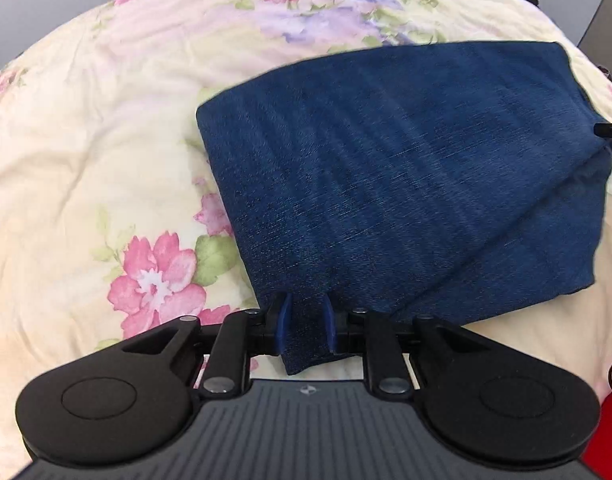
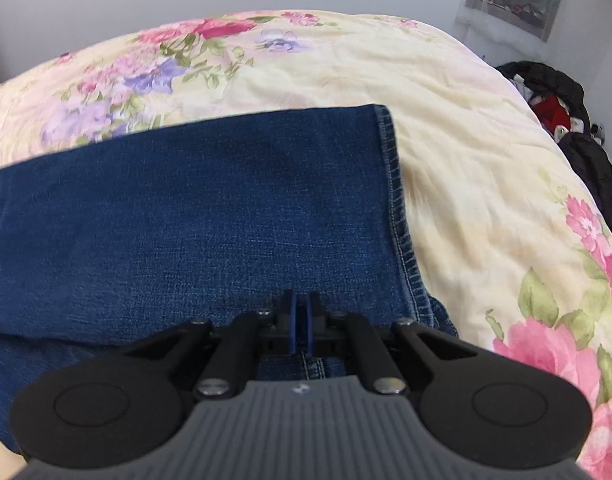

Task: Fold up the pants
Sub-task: 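Grasp the folded jeans edge with the left gripper while the right gripper grasps the hem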

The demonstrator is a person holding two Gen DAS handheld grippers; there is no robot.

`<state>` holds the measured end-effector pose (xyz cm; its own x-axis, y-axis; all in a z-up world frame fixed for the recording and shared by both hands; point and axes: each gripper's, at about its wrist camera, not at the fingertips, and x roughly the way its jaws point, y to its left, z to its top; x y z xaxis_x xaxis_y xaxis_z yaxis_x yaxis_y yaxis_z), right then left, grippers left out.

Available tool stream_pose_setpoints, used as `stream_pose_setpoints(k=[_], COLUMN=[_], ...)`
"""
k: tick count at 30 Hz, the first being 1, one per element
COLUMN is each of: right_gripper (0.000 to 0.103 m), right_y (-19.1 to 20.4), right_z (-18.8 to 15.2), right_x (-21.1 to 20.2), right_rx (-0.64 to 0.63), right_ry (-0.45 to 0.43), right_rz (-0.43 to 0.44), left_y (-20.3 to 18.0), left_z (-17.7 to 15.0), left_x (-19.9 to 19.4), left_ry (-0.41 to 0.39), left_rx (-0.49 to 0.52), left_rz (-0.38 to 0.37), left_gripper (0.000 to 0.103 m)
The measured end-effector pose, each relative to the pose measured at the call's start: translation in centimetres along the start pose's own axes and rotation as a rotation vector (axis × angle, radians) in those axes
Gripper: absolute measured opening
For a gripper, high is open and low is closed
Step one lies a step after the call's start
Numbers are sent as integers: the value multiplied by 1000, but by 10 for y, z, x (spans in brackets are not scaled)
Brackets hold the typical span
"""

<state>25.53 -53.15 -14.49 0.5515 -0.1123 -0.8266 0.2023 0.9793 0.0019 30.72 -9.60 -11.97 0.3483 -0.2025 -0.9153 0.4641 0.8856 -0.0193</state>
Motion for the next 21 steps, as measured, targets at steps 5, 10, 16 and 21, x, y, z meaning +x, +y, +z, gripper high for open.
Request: stream_pose_setpoints(k=[5,10,16,21], right_gripper=[31,52,67,68], right_y=[-26,-76,-121,-140], right_z=[-13,-36,-68,-84], right_x=[-38,-54,-42,-6], right_rx=[140,461,751,925], right_ry=[-34,-36,-52,-65], right_rz=[61,154,274,372], left_y=[-6,-18,-47,-68], left_z=[18,51,79,95], left_x=[-33,-42,-21,6], left_ry=[-94,-166,-189,-177], left_rx=[-7,-90,-113,-90], left_rz=[-6,-61,-112,-114], left_gripper=[23,23,28,28])
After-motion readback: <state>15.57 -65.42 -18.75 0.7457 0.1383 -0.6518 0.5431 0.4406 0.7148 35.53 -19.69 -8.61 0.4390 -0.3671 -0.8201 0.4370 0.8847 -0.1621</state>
